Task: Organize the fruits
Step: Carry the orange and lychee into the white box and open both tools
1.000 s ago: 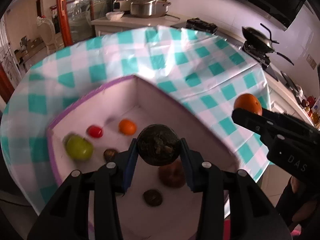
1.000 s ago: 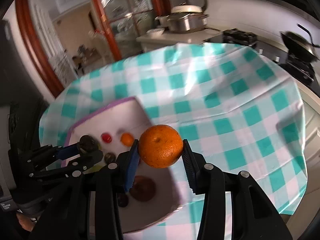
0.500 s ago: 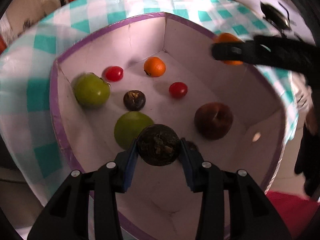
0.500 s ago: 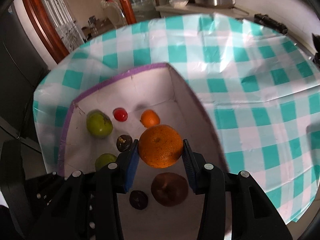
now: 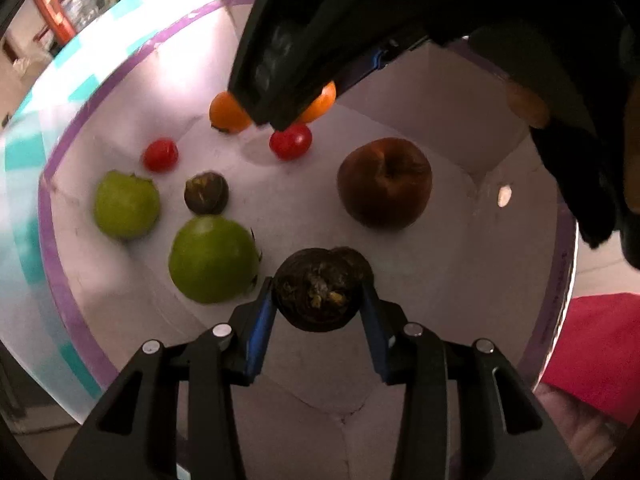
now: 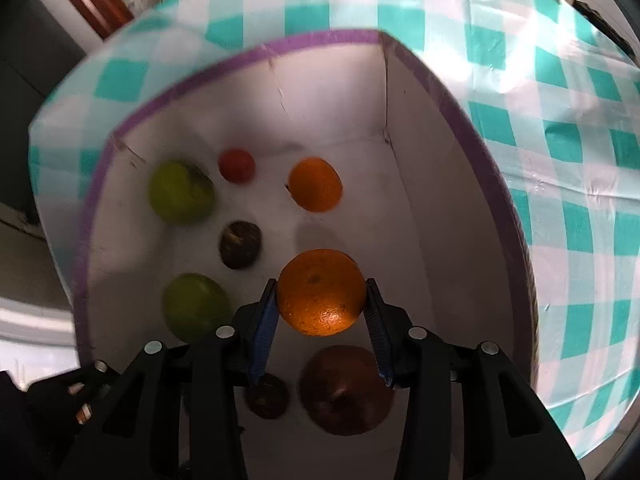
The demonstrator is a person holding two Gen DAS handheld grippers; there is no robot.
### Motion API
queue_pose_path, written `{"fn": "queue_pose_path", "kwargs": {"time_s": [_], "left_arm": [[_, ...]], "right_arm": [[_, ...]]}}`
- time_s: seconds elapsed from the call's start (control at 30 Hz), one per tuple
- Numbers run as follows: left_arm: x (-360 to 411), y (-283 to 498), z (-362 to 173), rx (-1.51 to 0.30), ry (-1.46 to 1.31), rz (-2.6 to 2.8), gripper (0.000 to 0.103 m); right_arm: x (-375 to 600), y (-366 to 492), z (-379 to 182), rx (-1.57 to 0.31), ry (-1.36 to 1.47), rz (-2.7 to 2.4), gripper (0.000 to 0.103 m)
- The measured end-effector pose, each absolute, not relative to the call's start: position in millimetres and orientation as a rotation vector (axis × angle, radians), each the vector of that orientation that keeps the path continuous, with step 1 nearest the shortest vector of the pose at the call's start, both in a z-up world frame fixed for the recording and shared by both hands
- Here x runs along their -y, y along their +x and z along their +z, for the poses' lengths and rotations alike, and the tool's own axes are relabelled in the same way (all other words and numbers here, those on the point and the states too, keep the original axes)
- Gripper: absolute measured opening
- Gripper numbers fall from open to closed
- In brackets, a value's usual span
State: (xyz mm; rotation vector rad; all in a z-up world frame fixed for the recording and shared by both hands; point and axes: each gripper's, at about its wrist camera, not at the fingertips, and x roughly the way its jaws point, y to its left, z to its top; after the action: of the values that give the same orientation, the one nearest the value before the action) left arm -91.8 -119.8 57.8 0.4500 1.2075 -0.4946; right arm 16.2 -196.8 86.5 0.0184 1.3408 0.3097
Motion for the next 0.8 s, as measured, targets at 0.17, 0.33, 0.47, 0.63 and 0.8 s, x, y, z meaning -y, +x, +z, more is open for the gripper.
{"fn": "queue_pose_path", "kwargs": {"time_s": [0.17,0.33,0.47,0.63,0.8], "left_arm": [[139,-72,60,-1.233,0.475,-0.519,0.042],[145,-49,45,-1.352,0.449,-0.507,0.042],[136,-31,43,-1.376,0.403,-0.474,0.042],[134,-21,35,-1.428,0.384,-0.455,0.042],[136,-5,34,-1.432,0.368,-0.424,0.051]], "right_arm": [[193,39,90,-1.315,-0.029,0.338,0.042],[183,67,72,-1.378,-0.073,0.379,0.042],[173,74,55,-1.414,-0.128,0.403,0.042],[172,78,47,-1.43,-0.122,0.415,0.042],[172,81,46,-1.43,-0.103,0.419,0.05]]}}
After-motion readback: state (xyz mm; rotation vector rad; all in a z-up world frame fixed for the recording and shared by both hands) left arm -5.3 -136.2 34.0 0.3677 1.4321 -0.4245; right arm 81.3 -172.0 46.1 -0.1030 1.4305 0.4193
